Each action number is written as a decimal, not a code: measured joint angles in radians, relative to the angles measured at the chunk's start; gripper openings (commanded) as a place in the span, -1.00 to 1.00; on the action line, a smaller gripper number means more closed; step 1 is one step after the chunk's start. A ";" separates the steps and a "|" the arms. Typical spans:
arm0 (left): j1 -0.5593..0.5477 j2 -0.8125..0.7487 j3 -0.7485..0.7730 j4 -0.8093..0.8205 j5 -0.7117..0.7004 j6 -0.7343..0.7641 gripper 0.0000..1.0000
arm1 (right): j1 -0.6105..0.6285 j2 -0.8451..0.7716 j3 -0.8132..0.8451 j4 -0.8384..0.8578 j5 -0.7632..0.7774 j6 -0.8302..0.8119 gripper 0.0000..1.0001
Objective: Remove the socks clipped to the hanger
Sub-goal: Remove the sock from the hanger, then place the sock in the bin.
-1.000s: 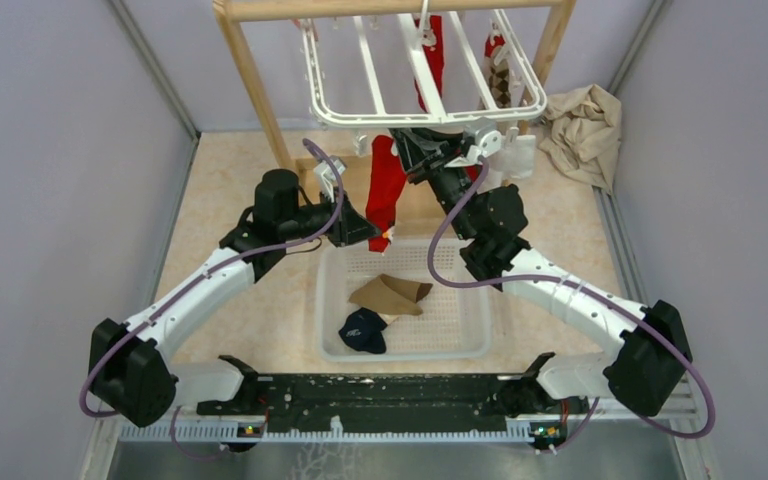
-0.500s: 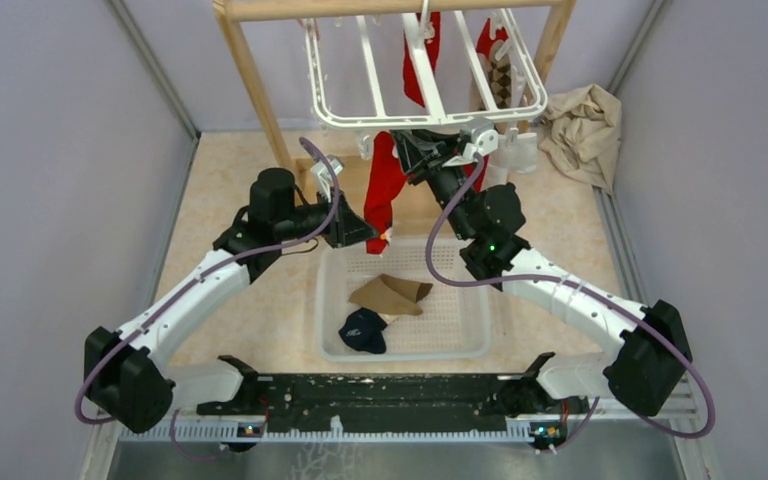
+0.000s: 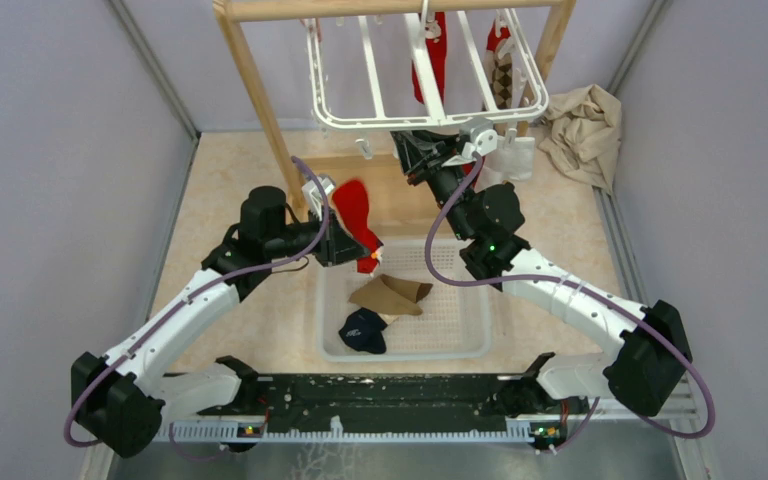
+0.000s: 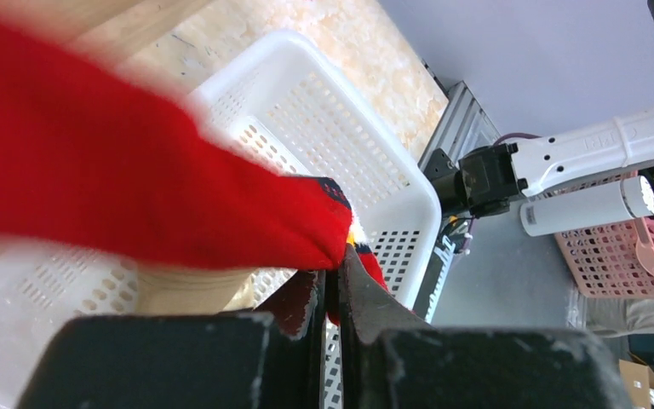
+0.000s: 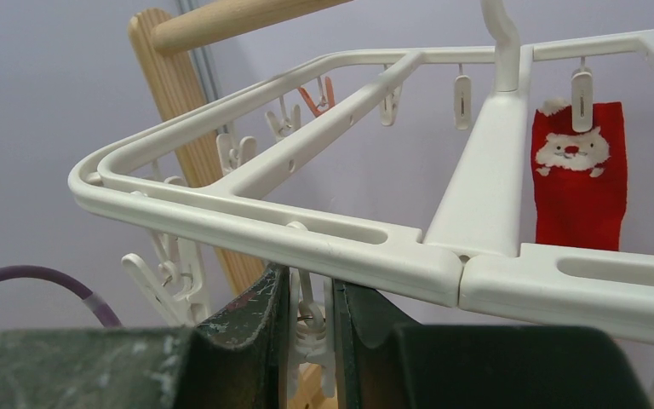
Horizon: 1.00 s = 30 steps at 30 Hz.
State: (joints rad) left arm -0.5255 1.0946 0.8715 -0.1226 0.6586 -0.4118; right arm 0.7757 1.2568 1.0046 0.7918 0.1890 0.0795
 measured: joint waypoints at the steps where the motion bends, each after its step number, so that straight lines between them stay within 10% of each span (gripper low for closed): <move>1: 0.000 -0.006 -0.005 -0.004 0.000 0.000 -0.83 | 0.000 0.000 0.000 0.000 0.001 0.000 -1.00; 8: 0.000 -0.032 -0.014 -0.013 0.054 -0.024 -0.81 | 0.000 0.000 0.000 -0.001 0.002 0.004 -0.99; 24: 0.000 -0.083 -0.076 0.006 0.148 -0.094 -0.78 | -0.001 -0.040 -0.076 -0.023 0.009 0.064 0.34; 30: 0.000 -0.083 -0.086 0.056 0.196 -0.150 -0.73 | -0.001 -0.068 -0.108 -0.053 0.009 0.074 0.49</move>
State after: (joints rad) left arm -0.5259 1.0115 0.7856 -0.0669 0.8547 -0.5617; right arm 0.7746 1.1893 0.8967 0.7383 0.1982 0.1532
